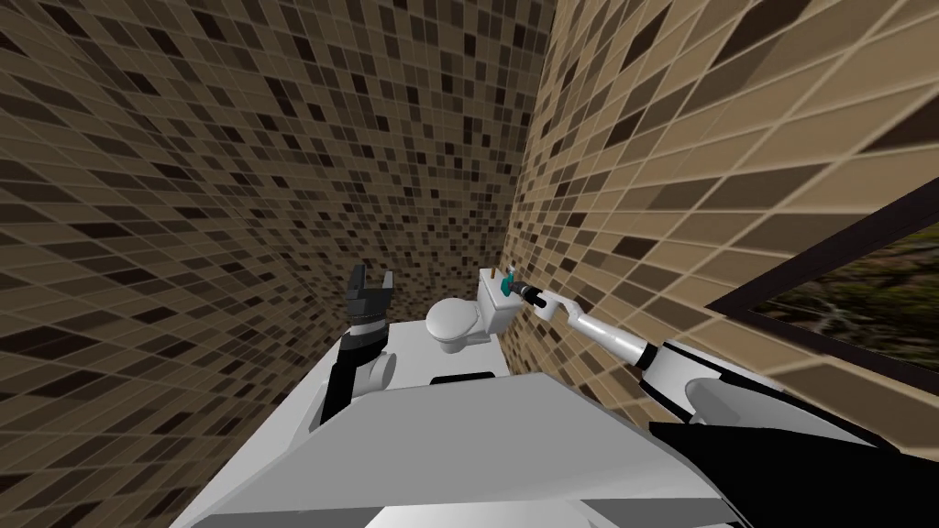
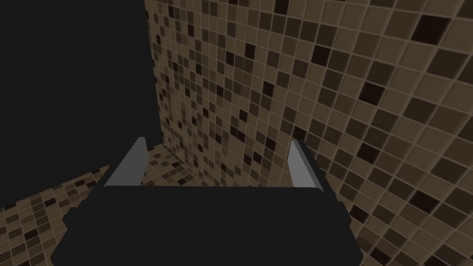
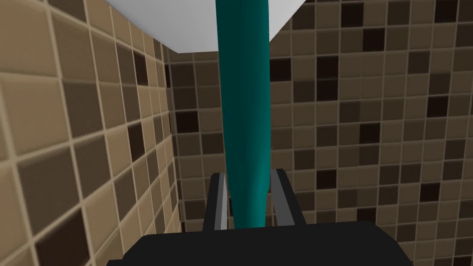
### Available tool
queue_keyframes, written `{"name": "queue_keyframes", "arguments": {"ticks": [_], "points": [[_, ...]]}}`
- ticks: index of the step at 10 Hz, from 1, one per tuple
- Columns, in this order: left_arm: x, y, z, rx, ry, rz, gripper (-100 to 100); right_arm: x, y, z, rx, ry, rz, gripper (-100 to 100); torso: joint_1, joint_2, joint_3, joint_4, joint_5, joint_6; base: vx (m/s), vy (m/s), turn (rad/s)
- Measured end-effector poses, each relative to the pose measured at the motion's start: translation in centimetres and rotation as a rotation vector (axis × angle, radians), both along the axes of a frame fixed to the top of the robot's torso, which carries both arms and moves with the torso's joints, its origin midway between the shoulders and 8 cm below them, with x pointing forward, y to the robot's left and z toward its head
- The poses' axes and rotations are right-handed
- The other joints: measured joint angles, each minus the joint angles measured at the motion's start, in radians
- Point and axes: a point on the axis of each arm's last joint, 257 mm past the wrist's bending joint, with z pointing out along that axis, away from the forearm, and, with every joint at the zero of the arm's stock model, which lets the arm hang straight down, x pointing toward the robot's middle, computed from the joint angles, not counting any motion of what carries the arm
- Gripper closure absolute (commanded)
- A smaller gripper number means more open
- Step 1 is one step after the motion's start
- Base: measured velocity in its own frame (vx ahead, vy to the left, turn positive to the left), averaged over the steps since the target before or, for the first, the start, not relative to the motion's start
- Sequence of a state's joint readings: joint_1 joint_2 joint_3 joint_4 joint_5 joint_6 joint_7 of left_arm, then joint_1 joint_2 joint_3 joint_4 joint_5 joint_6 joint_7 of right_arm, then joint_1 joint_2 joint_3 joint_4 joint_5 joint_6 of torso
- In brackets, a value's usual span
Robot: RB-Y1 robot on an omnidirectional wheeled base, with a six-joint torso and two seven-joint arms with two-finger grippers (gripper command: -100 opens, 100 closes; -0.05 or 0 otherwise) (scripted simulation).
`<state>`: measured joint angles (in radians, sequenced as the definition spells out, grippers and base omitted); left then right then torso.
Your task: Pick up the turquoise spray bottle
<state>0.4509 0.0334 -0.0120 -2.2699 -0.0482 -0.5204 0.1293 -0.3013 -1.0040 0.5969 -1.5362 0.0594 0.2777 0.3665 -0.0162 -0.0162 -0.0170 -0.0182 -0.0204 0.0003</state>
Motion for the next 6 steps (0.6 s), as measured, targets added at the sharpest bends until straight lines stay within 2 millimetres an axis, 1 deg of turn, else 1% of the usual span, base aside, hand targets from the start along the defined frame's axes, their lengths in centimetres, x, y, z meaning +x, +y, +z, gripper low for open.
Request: {"name": "queue_keyframes", "arguments": {"ticks": [1, 2, 3, 5, 6], "points": [[0.0, 0.0, 0.0, 0.0, 0.0, 0.0, 0, 0.1, 1.1, 0.7, 0.001, -0.014, 0.005, 100, -0.003, 0.003, 0.002, 0.001, 0.0, -0.001, -0.079, -0.14, 0.036], [0.0, 0.0, 0.0, 0.0, 0.0, 0.0, 0, 0.4, 2.4, 1.5, 0.008, -0.028, 0.014, 100, -0.005, 0.004, 0.003, 0.001, -0.001, -0.001, -0.03, -0.071, 0.02], [0.0, 0.0, 0.0, 0.0, 0.0, 0.0, 0, 0.5, 3.0, 1.8, 0.008, -0.032, 0.011, 100, -0.002, 0.002, 0.001, 0.001, 0.0, -0.001, 0.0, -0.009, -0.004], [0.0, 0.0, 0.0, 0.0, 0.0, 0.0, 0, 0.4, 2.6, 1.7, -0.005, -0.021, -0.02, 100, 0.003, -0.001, -0.001, 0.0, 0.001, -0.001, 0.006, 0.01, -0.008], [0.0, 0.0, 0.0, 0.0, 0.0, 0.0, 0, 0.4, 2.5, 1.7, -0.006, -0.019, -0.023, 0, 0.003, -0.002, -0.001, 0.0, 0.001, -0.001, 0.0, 0.0, 0.0]]}}
